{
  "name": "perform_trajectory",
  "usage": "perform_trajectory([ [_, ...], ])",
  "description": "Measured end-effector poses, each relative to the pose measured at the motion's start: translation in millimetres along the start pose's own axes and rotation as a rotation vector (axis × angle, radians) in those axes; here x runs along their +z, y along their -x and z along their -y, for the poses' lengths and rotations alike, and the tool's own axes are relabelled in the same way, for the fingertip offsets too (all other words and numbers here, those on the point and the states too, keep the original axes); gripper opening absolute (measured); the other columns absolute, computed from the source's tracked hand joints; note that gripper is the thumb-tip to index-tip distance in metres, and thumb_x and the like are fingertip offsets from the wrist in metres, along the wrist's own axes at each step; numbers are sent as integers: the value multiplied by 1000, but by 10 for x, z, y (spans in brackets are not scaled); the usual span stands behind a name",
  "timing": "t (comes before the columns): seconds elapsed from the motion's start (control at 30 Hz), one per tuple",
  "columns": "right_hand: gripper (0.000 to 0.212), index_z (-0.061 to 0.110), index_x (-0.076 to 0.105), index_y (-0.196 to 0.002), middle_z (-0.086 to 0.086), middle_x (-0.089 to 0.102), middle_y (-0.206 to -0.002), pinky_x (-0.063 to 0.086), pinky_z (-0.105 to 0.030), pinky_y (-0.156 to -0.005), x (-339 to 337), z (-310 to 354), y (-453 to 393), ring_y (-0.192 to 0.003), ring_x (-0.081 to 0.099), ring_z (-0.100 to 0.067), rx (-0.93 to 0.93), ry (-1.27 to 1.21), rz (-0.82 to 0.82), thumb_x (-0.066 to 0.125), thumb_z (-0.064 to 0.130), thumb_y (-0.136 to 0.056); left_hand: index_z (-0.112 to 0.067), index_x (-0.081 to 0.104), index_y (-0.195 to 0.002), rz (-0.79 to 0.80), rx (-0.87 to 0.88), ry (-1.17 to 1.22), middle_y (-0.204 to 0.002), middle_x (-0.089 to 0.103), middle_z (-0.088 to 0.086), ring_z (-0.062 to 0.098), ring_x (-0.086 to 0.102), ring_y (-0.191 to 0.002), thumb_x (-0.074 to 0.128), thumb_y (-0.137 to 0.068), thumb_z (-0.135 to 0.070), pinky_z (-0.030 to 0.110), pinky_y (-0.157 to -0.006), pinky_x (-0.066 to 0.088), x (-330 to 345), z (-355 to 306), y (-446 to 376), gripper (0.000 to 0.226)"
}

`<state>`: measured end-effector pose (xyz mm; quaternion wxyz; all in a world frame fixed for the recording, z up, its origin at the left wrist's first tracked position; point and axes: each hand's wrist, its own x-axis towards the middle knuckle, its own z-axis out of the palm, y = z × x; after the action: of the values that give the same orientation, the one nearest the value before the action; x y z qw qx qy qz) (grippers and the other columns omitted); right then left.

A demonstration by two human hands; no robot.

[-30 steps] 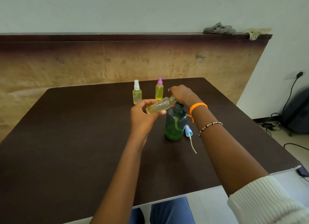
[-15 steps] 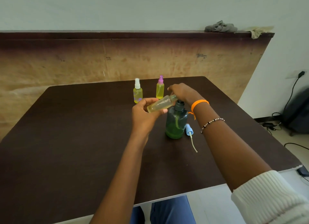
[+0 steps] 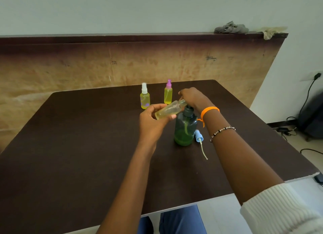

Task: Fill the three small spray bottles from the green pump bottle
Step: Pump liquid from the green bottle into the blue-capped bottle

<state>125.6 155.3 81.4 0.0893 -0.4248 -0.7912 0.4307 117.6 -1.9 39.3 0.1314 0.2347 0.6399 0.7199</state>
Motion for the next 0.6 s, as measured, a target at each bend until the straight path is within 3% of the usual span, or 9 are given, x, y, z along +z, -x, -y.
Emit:
perform_trajectory([
  [0.13, 43, 7, 60, -116, -16, 63, -116, 50, -40, -88, -71, 77, 111, -101, 62, -34, -18, 79, 15, 40, 32, -89, -19, 67, -91, 0, -11, 21, -86, 68, -6, 0, 61, -75, 79, -69, -5, 15, -69, 49, -9, -24, 5, 28],
  [0.27, 39, 3, 57, -122, -18, 60, -119, 48, -44, -96, -128, 156, 166, -112, 58, -36, -63, 151, 41, 41, 26, -94, -21, 66, -89, 5, -9, 35, -88, 69, -5, 2, 62, -78, 79, -70, -6, 17, -72, 50, -13, -36, -1, 27],
  [0.33, 38, 3, 63, -109, -15, 64, -97, 51, -38, -83, -121, 124, 125, -91, 62, -32, -74, 167, 12, 41, 29, -91, -20, 67, -90, 4, -11, 39, -88, 69, -5, 2, 62, -79, 79, -70, -5, 17, -72, 51, 1, -15, -9, 27],
  [0.4, 30, 2, 61, -86, -10, 58, -76, 46, -30, -63, -89, 85, 116, -68, 56, -23, -48, 131, 35, 36, 18, -92, -19, 67, -91, 0, -11, 43, -88, 69, -5, 3, 62, -80, 79, -70, -5, 16, -72, 51, 19, 11, -9, 27],
  [0.47, 29, 4, 55, -75, -11, 54, -73, 42, -30, -65, -68, 60, 96, -65, 51, -23, -30, 98, 50, 32, 9, -92, -21, 67, -89, -4, -11, 44, -88, 69, -5, 4, 62, -81, 78, -70, -4, 17, -74, 51, 33, 28, -3, 27],
  [0.6, 36, -1, 59, -113, -19, 60, -99, 49, -36, -76, -59, 37, 103, -85, 60, -31, -46, 100, 9, 34, 12, -92, -23, 67, -88, 3, -10, 50, -90, 69, -5, 5, 63, -83, 78, -71, -5, 16, -73, 51, 15, 33, 0, 27],
])
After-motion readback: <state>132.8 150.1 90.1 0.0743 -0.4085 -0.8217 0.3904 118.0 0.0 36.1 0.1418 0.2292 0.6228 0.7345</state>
